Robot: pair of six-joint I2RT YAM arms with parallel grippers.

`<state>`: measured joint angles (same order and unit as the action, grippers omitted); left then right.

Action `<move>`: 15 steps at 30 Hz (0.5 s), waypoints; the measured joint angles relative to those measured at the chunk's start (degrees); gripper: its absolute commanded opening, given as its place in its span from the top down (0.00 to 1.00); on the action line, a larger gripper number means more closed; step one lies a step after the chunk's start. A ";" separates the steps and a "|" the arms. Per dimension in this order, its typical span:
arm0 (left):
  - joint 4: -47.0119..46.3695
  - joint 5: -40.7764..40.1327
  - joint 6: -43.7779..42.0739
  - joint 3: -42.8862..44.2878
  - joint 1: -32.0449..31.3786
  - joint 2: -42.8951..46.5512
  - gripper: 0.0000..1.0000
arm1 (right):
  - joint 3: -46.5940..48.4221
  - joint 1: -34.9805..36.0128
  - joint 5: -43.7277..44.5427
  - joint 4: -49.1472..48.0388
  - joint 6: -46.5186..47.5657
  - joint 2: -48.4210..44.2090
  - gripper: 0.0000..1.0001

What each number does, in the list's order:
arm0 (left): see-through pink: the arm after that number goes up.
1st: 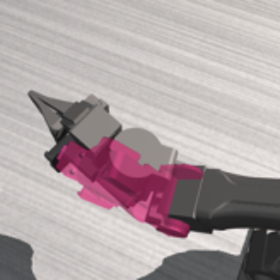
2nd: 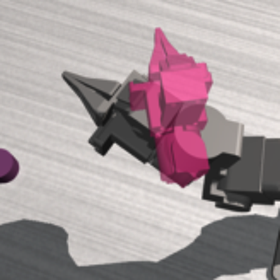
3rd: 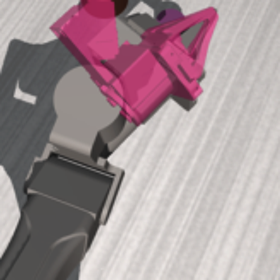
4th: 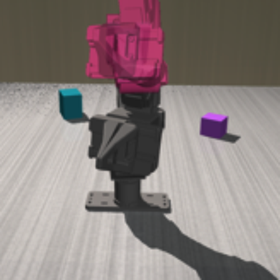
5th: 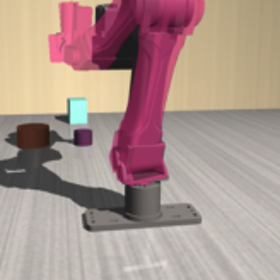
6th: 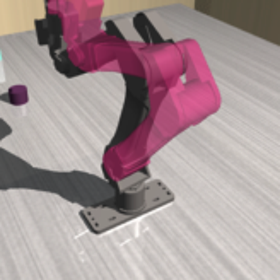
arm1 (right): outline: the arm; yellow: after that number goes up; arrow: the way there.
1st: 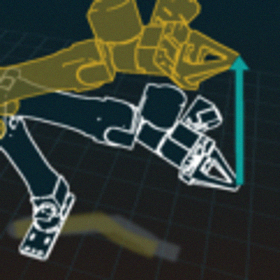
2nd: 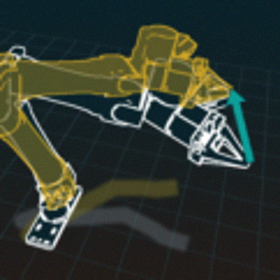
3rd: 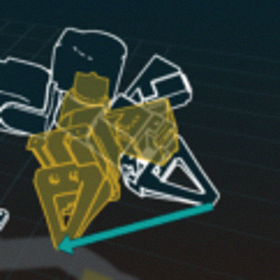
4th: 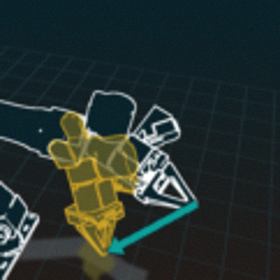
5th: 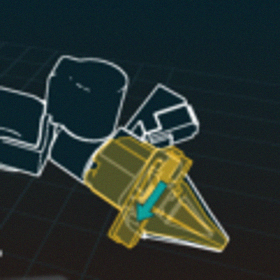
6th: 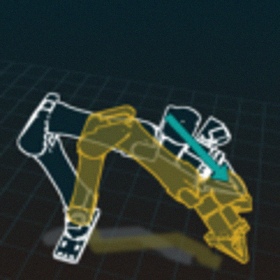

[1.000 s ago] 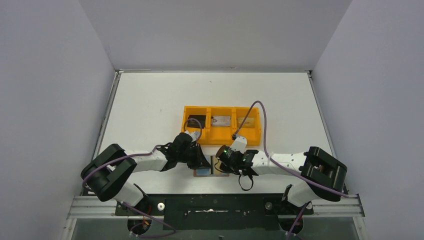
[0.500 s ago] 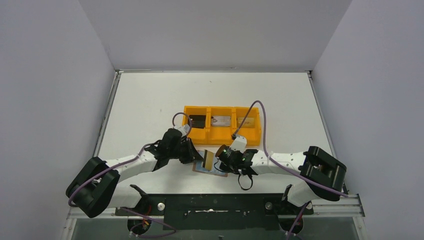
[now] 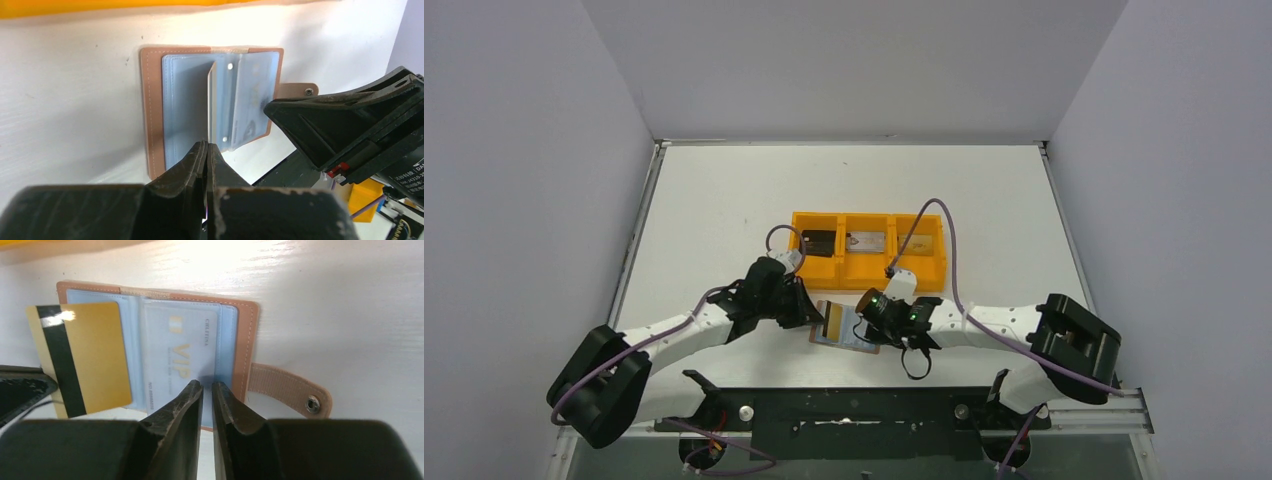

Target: Take the credit cards out of the card holder

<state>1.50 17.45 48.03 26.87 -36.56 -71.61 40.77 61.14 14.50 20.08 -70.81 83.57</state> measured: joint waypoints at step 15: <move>0.13 -1.38 -0.66 0.09 0.28 3.67 1.00 | -1.42 -1.66 -1.49 -5.97 5.70 -12.13 0.61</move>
<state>1.63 16.08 47.37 26.96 -36.27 -67.94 39.35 59.48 13.02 14.11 -65.10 71.44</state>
